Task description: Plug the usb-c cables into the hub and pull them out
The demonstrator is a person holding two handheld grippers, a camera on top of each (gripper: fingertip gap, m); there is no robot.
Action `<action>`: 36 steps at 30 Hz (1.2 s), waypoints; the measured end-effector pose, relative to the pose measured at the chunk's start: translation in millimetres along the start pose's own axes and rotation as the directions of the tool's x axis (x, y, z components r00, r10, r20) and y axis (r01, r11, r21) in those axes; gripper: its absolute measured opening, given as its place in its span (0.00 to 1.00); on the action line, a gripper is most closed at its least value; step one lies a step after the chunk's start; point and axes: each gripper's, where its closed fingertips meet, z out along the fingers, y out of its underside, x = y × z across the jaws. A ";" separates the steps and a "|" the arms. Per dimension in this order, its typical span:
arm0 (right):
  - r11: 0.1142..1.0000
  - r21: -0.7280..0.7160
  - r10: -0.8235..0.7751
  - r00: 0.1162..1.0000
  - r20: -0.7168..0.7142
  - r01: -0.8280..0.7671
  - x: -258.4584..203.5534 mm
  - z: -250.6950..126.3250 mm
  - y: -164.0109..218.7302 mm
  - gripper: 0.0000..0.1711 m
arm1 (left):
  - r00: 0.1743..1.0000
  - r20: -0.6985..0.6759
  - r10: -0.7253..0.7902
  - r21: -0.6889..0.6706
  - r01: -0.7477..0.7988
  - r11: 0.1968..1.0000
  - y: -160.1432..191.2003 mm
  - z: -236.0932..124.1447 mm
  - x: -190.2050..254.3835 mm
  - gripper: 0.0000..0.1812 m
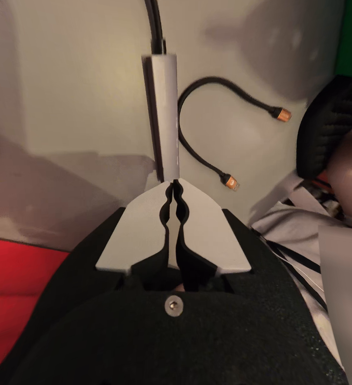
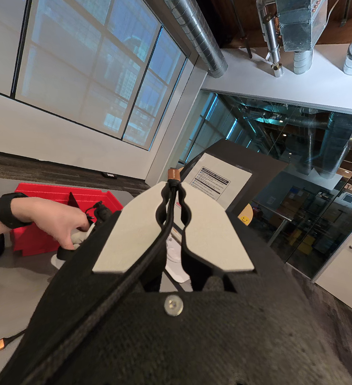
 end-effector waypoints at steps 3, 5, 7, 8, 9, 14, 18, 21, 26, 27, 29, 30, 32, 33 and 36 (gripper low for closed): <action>1.000 0.017 -0.010 1.000 -0.012 0.010 3.0 -5.5 -4.6 0.05 | 0.991 0.119 0.068 0.128 -0.083 0.988 -27.3 -11.3 -2.8 0.02; 0.999 0.033 -0.001 1.000 -0.019 0.002 5.8 -9.3 -7.1 0.05 | 0.976 0.188 0.107 0.218 -0.148 0.965 -51.4 -13.4 -1.9 0.05; 0.999 0.044 0.009 1.000 -0.027 -0.008 9.5 -13.0 -8.4 0.05 | 0.967 0.217 0.132 0.240 -0.184 0.953 -65.1 -6.5 2.1 0.09; 0.999 0.048 0.012 0.999 -0.033 -0.011 11.3 -14.8 -9.0 0.05 | 0.963 0.236 0.133 0.232 -0.189 0.954 -68.6 -0.9 1.9 0.13; 0.999 0.051 0.014 0.999 -0.038 -0.012 12.9 -16.4 -9.5 0.05 | 0.957 0.257 0.131 0.204 -0.187 0.961 -69.0 5.9 0.2 0.16; 0.998 0.066 0.017 0.999 -0.049 -0.014 16.7 -21.3 -12.4 0.05 | 0.910 0.397 0.118 0.141 -0.187 0.972 -75.3 19.8 -12.4 0.18; 0.998 0.066 0.017 0.999 -0.046 -0.014 16.0 -21.0 -12.7 0.05 | 0.888 0.447 0.110 0.120 -0.182 0.976 -77.7 19.9 -15.8 0.15; 0.998 0.064 0.012 0.999 -0.045 -0.009 15.0 -20.3 -12.8 0.05 | 0.890 0.447 0.092 0.118 -0.161 0.980 -78.1 19.6 -16.1 0.15; 0.998 0.062 0.011 0.999 -0.040 -0.009 13.7 -18.7 -12.5 0.05 | 0.890 0.449 0.085 0.138 -0.163 0.977 -78.6 19.5 -16.0 0.15; 0.998 0.060 0.012 0.999 -0.039 -0.009 13.3 -18.4 -12.2 0.05 | 0.886 0.451 0.107 0.138 -0.187 0.973 -78.9 19.5 -15.8 0.15; 0.998 0.057 0.008 0.999 -0.040 -0.006 12.9 -17.6 -11.7 0.05 | 0.880 0.452 0.144 0.138 -0.228 0.964 -79.4 19.4 -15.5 0.14; 0.998 0.056 0.007 0.999 -0.040 -0.005 12.8 -17.1 -11.4 0.05 | 0.878 0.453 0.156 0.145 -0.245 0.959 -79.8 19.4 -15.3 0.14; 0.999 0.053 0.009 0.999 -0.036 -0.008 12.0 -15.8 -10.5 0.05 | 0.872 0.456 0.178 0.153 -0.274 0.949 -81.7 19.2 -14.9 0.13; 0.999 0.049 0.010 0.999 -0.033 -0.008 11.4 -14.9 -9.7 0.05 | 0.871 0.456 0.182 0.155 -0.279 0.948 -81.8 19.2 -14.8 0.13; 0.999 0.033 0.006 0.999 -0.031 -0.005 9.9 -11.8 -6.5 0.05 | 0.869 0.443 0.221 0.135 -0.308 0.942 -78.5 19.8 -13.8 0.13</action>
